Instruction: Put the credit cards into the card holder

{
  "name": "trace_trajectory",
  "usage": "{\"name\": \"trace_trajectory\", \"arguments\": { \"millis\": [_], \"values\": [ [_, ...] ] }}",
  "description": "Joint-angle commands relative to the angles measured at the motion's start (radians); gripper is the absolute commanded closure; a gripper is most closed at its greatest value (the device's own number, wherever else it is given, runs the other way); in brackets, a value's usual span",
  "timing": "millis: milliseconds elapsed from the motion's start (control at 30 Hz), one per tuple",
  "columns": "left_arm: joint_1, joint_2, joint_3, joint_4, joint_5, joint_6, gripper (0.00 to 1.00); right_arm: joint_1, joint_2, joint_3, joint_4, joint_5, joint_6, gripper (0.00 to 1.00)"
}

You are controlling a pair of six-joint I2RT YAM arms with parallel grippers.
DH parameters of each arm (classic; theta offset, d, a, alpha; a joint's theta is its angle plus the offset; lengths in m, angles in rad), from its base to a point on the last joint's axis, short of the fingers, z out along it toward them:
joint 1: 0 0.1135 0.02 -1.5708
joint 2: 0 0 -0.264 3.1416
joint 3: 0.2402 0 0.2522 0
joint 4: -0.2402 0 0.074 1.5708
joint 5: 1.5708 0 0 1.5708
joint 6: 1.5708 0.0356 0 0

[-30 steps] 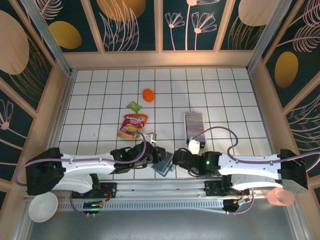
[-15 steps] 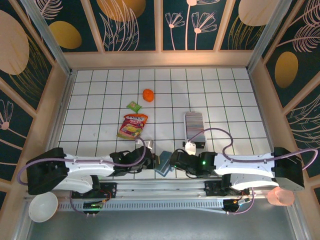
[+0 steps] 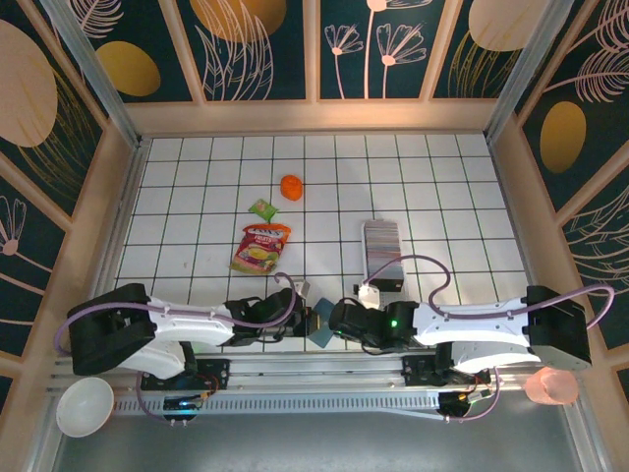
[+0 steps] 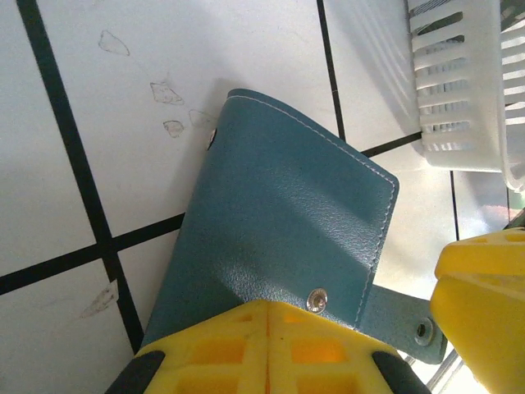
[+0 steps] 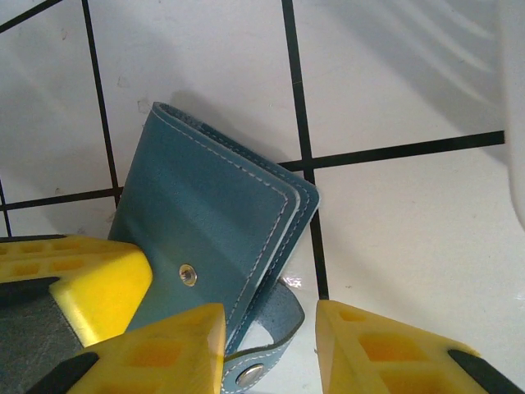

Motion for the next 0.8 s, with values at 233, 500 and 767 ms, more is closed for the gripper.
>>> {"name": "trace_trajectory", "arguments": {
  "millis": [233,500,767],
  "values": [
    [-0.001,0.055,-0.037,-0.029,0.009,-0.015,0.95,0.012,0.045,0.05,0.004,0.026,0.027,0.72],
    [-0.001,0.042,-0.049,-0.046,-0.008,-0.016,0.96,0.017,0.057,0.094,-0.014,0.033,0.026,0.59],
    [-0.001,0.041,-0.061,-0.035,-0.013,-0.023,0.96,0.03,0.082,0.091,-0.084,0.016,0.062,0.6]
  ]
}}
